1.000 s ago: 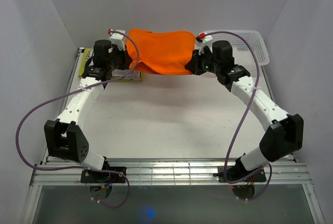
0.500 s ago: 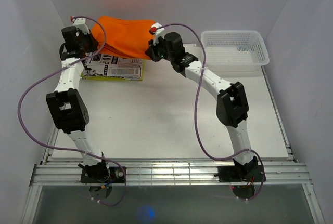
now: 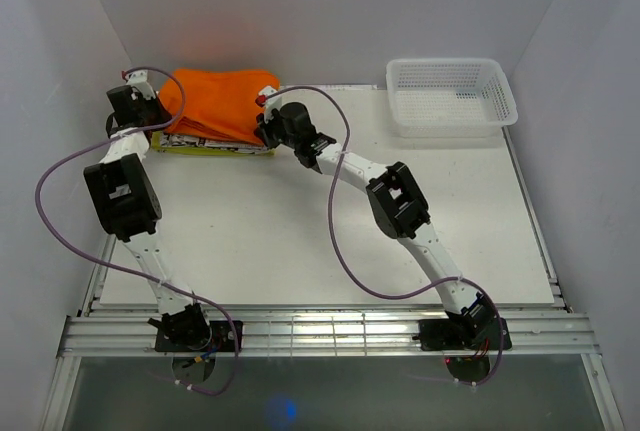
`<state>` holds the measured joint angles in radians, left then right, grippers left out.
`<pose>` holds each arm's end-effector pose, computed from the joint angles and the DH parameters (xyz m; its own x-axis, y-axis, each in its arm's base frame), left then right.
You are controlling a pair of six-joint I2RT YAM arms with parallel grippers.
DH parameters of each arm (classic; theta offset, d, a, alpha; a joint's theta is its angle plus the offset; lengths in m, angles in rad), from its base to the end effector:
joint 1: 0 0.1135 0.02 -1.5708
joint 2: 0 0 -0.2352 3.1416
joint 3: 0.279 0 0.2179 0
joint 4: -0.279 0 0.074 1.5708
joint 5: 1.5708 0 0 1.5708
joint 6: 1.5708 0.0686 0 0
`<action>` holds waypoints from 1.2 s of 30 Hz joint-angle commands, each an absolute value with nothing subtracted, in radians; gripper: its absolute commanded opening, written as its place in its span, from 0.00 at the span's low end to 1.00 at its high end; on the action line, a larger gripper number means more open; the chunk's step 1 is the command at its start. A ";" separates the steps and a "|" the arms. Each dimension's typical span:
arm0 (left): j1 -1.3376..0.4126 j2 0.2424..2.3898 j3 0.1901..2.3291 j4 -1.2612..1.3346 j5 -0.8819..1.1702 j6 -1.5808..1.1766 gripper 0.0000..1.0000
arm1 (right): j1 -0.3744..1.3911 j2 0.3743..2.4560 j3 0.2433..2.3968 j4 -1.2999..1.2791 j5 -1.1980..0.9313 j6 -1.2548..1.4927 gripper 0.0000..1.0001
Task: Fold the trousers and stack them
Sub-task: Neatly place the folded trousers to the corner
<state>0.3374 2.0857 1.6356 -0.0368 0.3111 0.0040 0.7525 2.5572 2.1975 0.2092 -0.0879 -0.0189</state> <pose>0.4539 0.1370 0.2159 -0.4417 -0.1509 -0.8844 -0.0581 0.9885 -0.1397 0.4150 0.3968 0.2044 -0.0954 -0.1151 -0.9888 -0.7461 0.6658 -0.0055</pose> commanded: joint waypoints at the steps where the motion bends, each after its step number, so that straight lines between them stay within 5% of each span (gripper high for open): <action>1: 0.403 2.121 1.683 0.112 0.224 0.058 0.00 | 0.742 2.586 2.244 0.290 -0.003 -0.064 0.08; 9: 0.422 2.256 1.841 -0.037 0.209 0.055 0.00 | 0.738 2.579 2.184 0.295 0.071 -0.081 0.08; 17: 0.443 2.192 1.870 -0.126 0.189 0.124 0.49 | 0.732 2.508 2.125 0.272 0.112 -0.080 0.54; 24: 0.463 2.149 1.966 -0.251 0.161 0.215 0.79 | 0.709 2.454 2.082 0.247 0.143 -0.106 0.65; 28: 0.469 2.117 1.973 -0.290 0.251 0.242 0.79 | 0.684 2.419 2.062 0.235 0.121 -0.117 0.75; 36: 0.469 2.154 2.026 -0.333 0.402 0.193 0.79 | 0.632 2.413 2.097 0.183 0.072 -0.143 0.77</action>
